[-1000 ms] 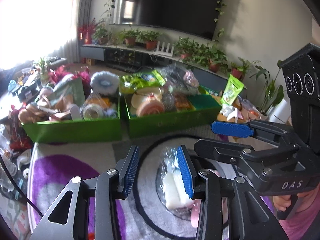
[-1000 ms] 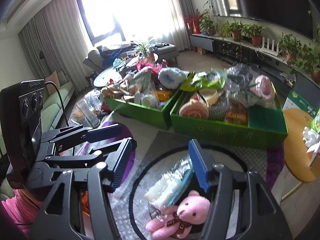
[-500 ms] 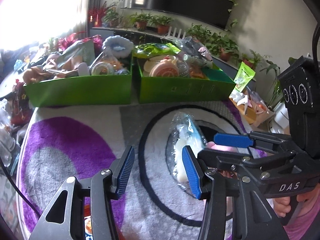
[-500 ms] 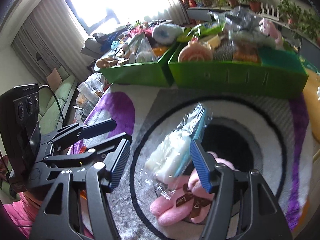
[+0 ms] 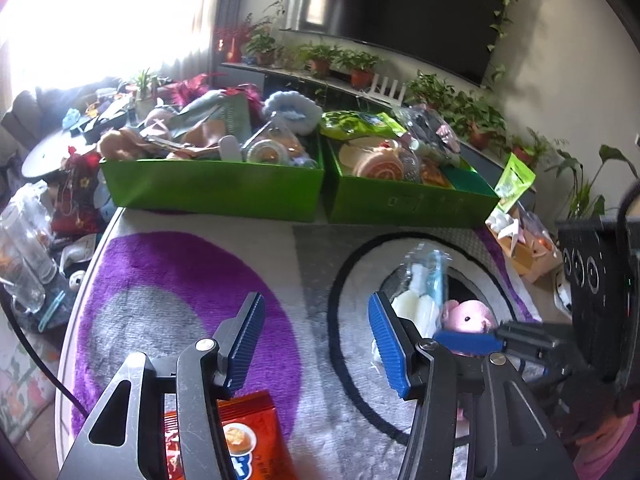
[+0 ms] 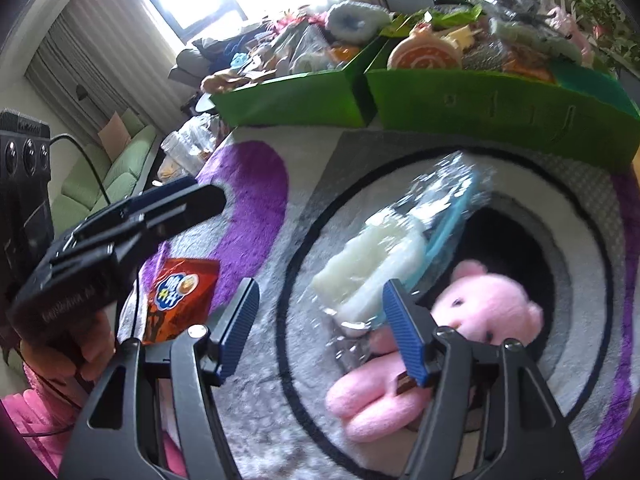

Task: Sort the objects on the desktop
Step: 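Withdraw both tools and move them toward the clear bag beside the pink teddy bear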

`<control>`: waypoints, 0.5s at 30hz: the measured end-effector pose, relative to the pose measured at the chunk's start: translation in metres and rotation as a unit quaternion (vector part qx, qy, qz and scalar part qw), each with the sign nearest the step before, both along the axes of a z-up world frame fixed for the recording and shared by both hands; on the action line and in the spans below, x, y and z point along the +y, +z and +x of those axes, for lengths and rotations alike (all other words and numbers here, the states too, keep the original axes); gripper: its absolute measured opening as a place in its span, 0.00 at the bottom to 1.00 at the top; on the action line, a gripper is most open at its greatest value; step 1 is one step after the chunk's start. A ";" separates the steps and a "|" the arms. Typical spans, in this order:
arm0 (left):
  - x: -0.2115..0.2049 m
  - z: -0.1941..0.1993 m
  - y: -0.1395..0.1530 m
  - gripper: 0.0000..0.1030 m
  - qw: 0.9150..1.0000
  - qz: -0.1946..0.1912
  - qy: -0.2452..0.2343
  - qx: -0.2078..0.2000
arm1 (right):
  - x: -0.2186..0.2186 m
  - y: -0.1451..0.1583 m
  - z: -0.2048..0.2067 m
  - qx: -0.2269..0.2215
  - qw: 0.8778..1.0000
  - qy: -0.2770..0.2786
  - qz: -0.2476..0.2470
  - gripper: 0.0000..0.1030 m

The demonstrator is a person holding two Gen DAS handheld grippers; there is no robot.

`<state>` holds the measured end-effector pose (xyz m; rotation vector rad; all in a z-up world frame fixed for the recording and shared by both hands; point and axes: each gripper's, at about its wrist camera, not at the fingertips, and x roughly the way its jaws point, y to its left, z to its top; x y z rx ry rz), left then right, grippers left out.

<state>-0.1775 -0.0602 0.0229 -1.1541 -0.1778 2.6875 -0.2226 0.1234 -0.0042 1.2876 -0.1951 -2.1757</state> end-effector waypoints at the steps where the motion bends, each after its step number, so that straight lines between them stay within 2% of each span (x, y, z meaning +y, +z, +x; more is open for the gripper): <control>1: -0.002 0.000 0.000 0.53 1.000 0.002 0.003 0.000 | -0.003 -0.001 0.002 -0.004 1.000 0.007 -0.003 0.64; 5: -0.010 0.002 0.001 0.53 1.000 0.009 0.014 0.003 | -0.022 -0.006 0.002 -0.024 0.999 0.031 -0.025 0.64; 10: -0.018 0.003 0.000 0.53 1.000 0.013 0.026 -0.002 | -0.040 -0.018 -0.007 -0.050 0.997 0.033 -0.045 0.64; 15: -0.022 0.007 0.001 0.53 1.000 0.007 0.027 0.002 | -0.028 0.000 0.000 -0.021 0.999 0.015 -0.024 0.63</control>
